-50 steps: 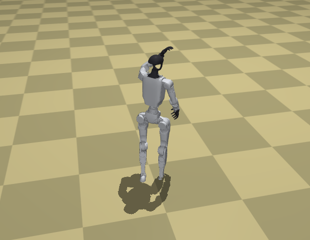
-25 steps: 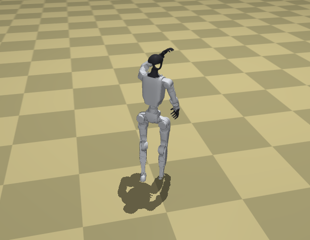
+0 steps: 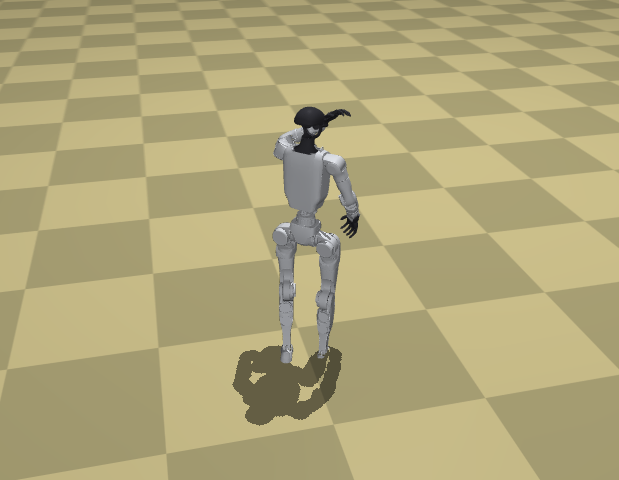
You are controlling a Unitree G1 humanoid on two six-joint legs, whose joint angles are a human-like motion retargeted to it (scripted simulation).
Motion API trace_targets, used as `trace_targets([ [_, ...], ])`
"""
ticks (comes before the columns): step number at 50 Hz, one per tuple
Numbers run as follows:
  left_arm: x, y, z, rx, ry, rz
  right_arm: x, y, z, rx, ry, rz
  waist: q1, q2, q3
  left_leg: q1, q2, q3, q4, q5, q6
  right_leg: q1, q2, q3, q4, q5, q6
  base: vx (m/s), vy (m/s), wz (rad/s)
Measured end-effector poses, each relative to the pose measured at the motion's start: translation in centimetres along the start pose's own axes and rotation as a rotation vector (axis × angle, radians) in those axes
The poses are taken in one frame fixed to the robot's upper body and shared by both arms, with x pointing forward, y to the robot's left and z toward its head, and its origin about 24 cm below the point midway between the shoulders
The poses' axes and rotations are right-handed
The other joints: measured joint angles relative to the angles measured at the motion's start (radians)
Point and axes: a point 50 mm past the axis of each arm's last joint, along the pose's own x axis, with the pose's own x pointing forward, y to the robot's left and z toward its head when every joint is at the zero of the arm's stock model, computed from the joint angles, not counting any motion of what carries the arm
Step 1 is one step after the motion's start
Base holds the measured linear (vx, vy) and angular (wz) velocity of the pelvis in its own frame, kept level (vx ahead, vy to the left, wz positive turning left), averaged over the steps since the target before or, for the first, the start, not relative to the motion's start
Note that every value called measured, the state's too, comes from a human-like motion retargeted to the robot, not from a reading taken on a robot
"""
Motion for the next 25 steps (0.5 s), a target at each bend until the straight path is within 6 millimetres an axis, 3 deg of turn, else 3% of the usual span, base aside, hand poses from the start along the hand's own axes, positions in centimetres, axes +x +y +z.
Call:
trace_targets([
  [15, -5.6, -2.5, -4.6, -0.253, 0.257, 0.069, 0.1, 0.1, 0.0, 0.041, 0.007, 0.017, 0.024, -0.018, 0.009, 0.002, -0.007, 0.004, -0.007, 0.002, -0.010, 0.004, -0.008, -0.007, -0.013, -0.002, 0.000, 0.00, 0.00, 0.00],
  [25, -8.7, -4.1, -6.3, -0.380, 0.374, 0.136, 0.0, 0.3, -0.2, 0.061, 0.017, 0.011, 0.035, -0.020, 0.014, 0.006, -0.010, 0.001, -0.009, 0.005, -0.014, 0.009, -0.011, -0.014, -0.014, -0.005, 0.000, 0.00, 0.00, 0.00],
])
